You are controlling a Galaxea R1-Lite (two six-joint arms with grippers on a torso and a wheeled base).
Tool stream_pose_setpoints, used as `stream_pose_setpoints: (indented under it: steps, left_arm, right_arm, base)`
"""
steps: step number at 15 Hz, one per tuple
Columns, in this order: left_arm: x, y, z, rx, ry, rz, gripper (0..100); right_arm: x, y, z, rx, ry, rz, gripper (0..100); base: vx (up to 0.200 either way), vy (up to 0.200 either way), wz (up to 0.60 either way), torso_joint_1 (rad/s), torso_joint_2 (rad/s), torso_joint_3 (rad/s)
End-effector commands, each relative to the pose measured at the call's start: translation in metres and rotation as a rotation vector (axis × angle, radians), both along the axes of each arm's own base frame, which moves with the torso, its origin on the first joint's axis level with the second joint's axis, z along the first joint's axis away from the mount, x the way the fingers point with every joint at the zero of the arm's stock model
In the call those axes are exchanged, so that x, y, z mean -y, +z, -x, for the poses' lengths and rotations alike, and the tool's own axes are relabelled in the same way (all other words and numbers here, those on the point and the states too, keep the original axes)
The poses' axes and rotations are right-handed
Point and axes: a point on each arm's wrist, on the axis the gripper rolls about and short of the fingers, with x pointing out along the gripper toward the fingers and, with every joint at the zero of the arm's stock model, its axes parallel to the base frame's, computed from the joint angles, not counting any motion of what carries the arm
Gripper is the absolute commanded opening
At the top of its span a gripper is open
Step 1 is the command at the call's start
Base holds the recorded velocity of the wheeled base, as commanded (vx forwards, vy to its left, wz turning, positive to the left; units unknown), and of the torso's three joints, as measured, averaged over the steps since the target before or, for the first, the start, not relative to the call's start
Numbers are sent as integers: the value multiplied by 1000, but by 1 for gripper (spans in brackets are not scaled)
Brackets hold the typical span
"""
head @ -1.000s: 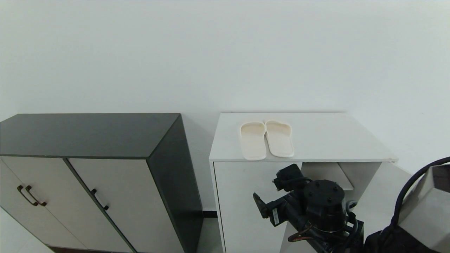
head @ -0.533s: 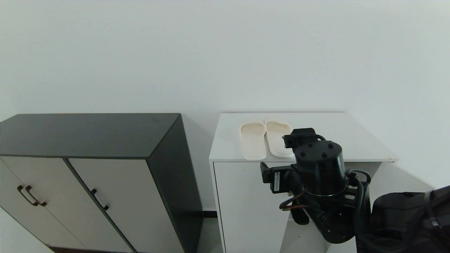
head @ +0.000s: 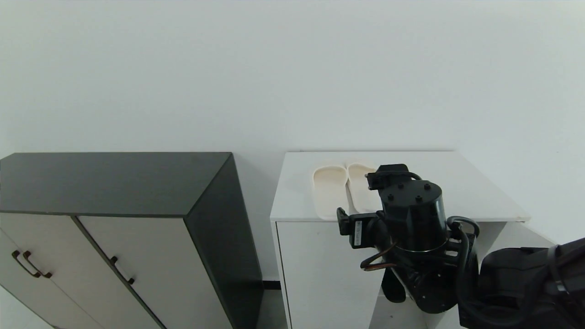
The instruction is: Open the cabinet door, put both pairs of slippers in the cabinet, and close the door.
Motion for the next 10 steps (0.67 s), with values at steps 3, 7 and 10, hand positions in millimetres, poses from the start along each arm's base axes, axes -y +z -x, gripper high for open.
stream_pose_setpoints:
  steps: [3, 7, 10]
  left_arm:
    - [0, 0, 0, -2, 0, 0, 0]
    - [0, 0, 0, -2, 0, 0, 0]
    - [0, 0, 0, -2, 0, 0, 0]
  right_arm:
    - [1, -8, -4, -16, -11, 18, 100]
    - [-2, -21, -10, -5, -17, 5, 100]
    - [1, -28, -23, -9, -14, -6, 100]
  base:
    - [200, 0, 0, 9, 4, 1]
    - [100, 0, 0, 2, 2, 1]
    - [0, 0, 0, 0, 0, 0]
